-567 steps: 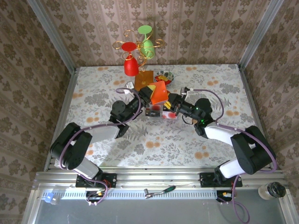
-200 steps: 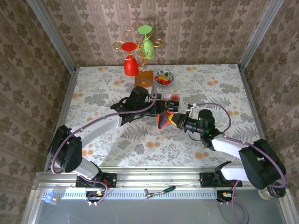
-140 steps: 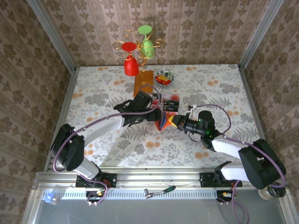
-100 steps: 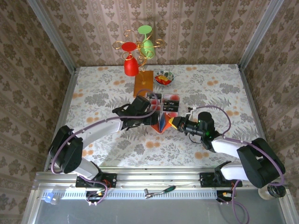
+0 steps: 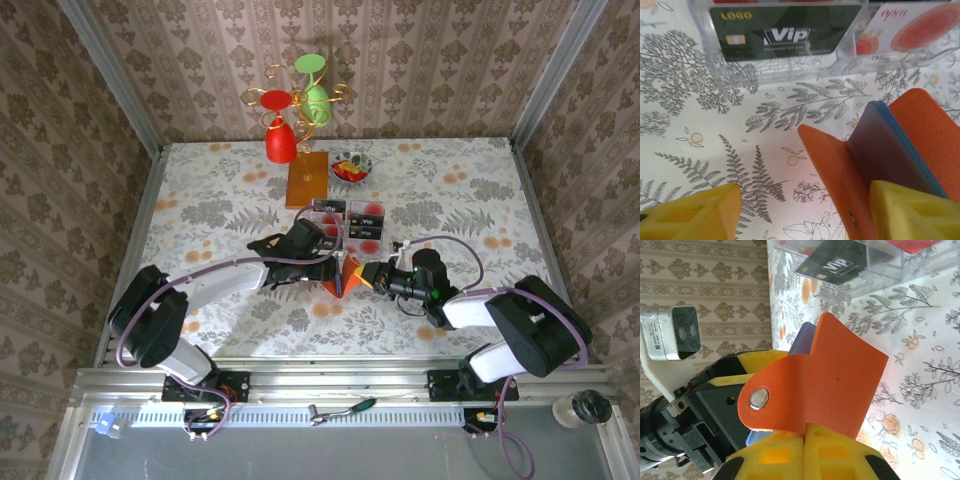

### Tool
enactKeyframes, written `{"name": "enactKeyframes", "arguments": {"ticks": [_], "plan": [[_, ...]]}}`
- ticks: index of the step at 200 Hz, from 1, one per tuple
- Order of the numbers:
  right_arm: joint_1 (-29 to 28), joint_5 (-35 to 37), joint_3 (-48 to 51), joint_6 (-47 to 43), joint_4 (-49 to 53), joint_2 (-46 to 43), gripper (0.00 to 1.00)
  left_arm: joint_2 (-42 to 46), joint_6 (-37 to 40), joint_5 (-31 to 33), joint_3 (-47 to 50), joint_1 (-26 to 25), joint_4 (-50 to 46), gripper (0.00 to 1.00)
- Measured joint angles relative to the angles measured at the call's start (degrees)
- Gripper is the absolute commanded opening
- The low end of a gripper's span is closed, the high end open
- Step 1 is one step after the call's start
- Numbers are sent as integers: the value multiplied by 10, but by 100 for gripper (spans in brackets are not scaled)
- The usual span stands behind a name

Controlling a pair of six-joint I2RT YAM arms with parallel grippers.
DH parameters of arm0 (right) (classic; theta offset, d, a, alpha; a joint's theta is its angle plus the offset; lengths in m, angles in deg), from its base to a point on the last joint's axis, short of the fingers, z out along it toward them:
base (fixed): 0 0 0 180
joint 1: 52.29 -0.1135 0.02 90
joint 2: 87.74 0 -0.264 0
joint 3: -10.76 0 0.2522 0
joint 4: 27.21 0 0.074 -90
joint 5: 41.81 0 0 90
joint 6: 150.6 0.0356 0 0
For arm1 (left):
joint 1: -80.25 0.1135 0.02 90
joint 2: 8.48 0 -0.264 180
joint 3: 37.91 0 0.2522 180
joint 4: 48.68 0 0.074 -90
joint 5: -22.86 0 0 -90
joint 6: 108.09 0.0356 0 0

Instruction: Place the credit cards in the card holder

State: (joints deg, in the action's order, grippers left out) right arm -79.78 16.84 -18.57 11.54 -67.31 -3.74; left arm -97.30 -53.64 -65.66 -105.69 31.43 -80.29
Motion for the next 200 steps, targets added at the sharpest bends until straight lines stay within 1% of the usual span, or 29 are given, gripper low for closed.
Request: {"name": "enactKeyframes", "arguments": {"ticks": [46, 70, 82, 97, 105, 134, 200], "plan": [[-16, 16, 17, 1, -53, 58, 0, -37, 0, 1, 0, -14, 9, 67], [-24, 28, 27, 0, -65, 68, 0, -47, 0, 3, 0, -18, 14, 65], [-29, 35, 30, 0, -64, 68, 0, -50, 0, 6, 0, -20, 14, 62], [-37, 47, 33, -2, -64, 67, 0, -51, 4, 13, 0, -24, 14, 54], [-41, 56, 36, -2, -61, 64, 0, -51, 6, 17, 1, -26, 14, 53], [-66, 104, 50, -7, -29, 28, 0, -51, 7, 25, 14, -30, 16, 53], [-114, 249, 78, -10, 83, -88, 0, -50, 9, 43, 24, -45, 16, 57]]}}
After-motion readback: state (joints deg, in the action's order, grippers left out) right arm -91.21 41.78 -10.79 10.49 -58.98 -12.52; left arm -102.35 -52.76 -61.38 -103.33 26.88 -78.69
